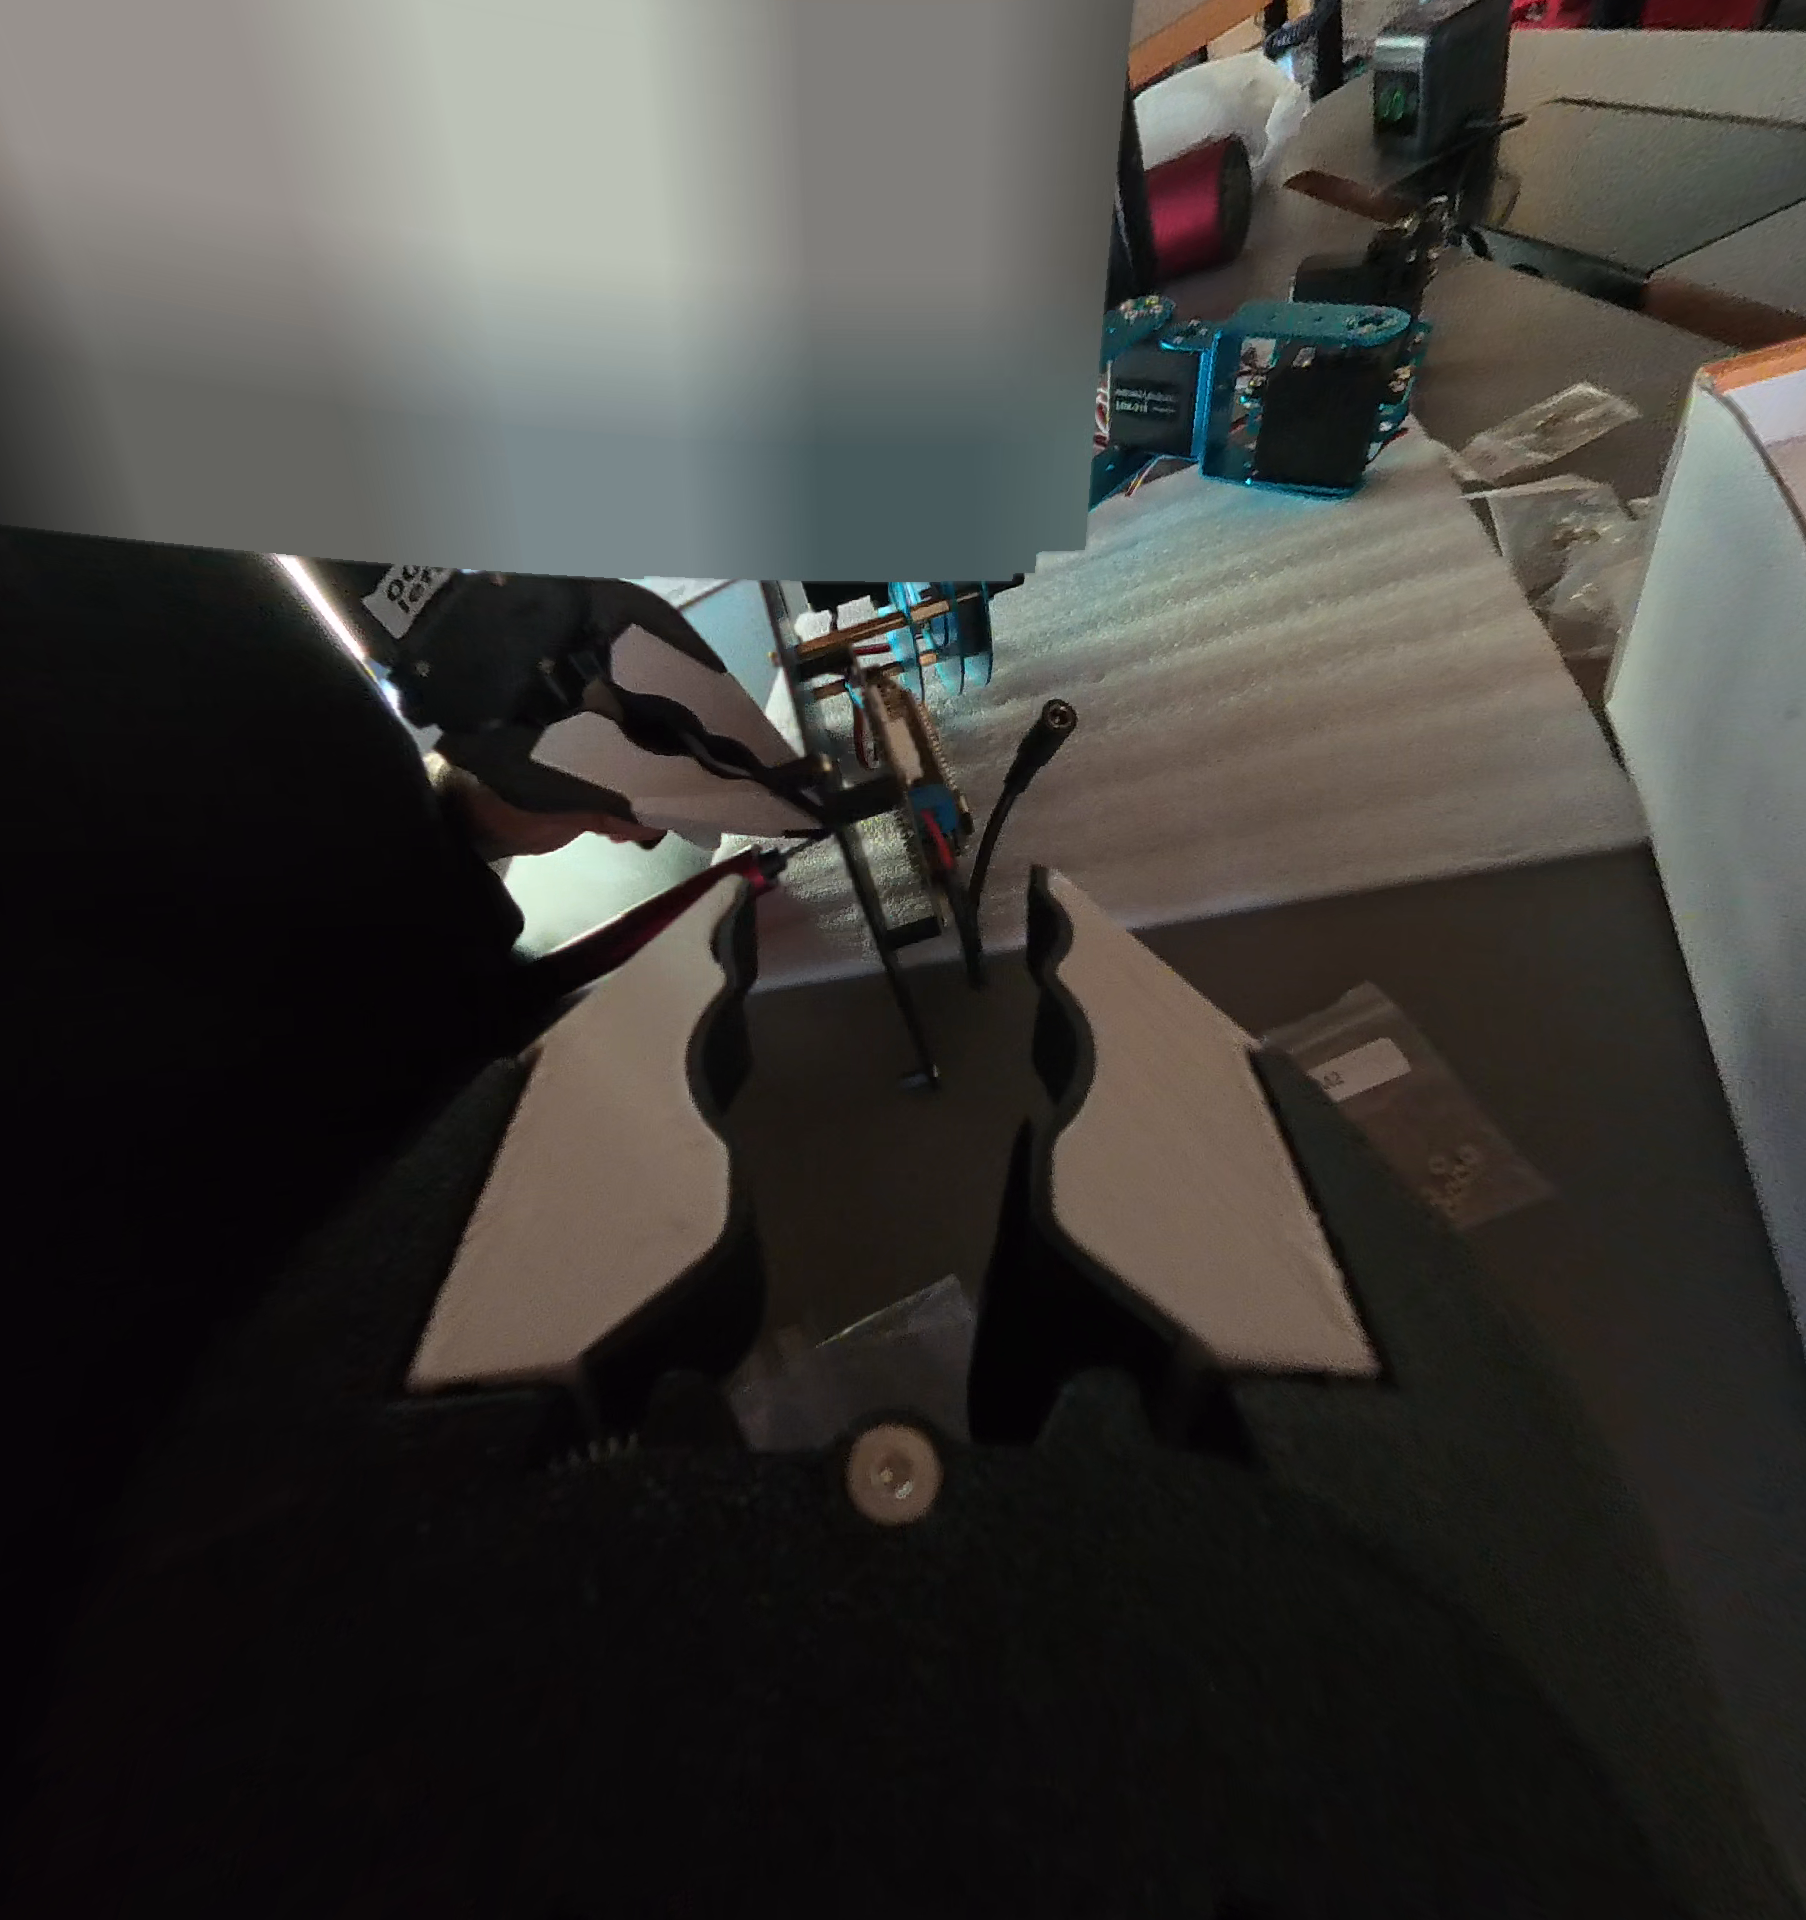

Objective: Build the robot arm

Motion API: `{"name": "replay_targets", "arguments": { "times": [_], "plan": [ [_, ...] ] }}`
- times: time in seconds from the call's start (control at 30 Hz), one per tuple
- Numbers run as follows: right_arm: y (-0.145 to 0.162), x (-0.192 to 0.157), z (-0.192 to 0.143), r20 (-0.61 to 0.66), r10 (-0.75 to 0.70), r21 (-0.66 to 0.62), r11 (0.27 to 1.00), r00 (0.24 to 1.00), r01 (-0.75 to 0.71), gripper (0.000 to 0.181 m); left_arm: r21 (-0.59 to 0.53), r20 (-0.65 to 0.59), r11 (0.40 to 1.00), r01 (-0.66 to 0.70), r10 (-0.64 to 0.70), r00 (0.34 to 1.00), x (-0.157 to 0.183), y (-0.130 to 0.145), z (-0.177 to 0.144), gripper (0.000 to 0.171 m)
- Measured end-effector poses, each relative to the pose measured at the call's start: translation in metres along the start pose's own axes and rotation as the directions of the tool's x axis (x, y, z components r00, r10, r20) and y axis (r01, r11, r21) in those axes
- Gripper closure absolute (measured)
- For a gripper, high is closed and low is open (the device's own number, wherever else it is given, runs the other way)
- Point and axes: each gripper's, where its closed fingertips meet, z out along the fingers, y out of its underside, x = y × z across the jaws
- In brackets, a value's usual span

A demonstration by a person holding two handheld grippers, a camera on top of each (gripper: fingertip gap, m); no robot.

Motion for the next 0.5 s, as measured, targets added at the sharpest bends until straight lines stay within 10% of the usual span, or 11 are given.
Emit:
{"name": "replay_targets", "arguments": {
  "times": [0.5],
  "plan": [
    [0.032, -0.045, 0.008, -0.138, 0.091, 0.066, 0.994, 0.986, -0.082, 0.133, 0.01, -0.003, 1.0, 0.003, -0.003, 1.0, -0.003, 0.002, -0.006, 0.171]
  ]
}}
